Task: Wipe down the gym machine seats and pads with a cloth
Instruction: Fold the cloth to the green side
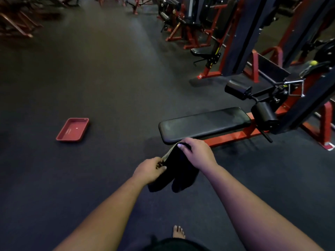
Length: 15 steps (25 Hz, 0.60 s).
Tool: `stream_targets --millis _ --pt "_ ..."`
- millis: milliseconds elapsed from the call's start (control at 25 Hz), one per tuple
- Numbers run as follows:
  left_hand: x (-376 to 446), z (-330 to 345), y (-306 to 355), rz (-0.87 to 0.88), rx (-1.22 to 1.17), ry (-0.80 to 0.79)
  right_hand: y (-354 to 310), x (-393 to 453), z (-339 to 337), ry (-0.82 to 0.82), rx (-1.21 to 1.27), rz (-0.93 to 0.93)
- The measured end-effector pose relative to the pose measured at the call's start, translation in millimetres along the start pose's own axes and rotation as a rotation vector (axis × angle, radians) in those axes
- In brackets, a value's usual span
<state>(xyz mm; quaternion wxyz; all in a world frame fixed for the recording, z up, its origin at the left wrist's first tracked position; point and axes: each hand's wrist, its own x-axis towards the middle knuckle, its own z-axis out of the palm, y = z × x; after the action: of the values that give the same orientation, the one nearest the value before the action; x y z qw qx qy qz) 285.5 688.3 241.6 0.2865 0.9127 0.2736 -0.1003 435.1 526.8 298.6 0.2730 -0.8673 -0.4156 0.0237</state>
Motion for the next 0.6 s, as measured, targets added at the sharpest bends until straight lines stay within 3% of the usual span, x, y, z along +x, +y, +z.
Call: stream_targets --millis 160,240,440,520,600 --pt "58 -28 -6 -0.116 -0.257 0.094 6 72 7 -0.014 0.046 0.072" --pt "87 -47 -25 -0.192 -0.391 0.193 18 99 6 -0.109 -0.002 0.101" --pt "166 -106 -62 -0.167 -0.195 0.231 50 157 14 -0.501 -0.384 0.167" --pt "194 -129 -69 -0.151 -0.148 0.260 63 170 23 -0.524 -0.462 0.232" --pt "218 -147 -77 -0.124 -0.183 0.255 70 177 30 -0.469 -0.349 0.370"
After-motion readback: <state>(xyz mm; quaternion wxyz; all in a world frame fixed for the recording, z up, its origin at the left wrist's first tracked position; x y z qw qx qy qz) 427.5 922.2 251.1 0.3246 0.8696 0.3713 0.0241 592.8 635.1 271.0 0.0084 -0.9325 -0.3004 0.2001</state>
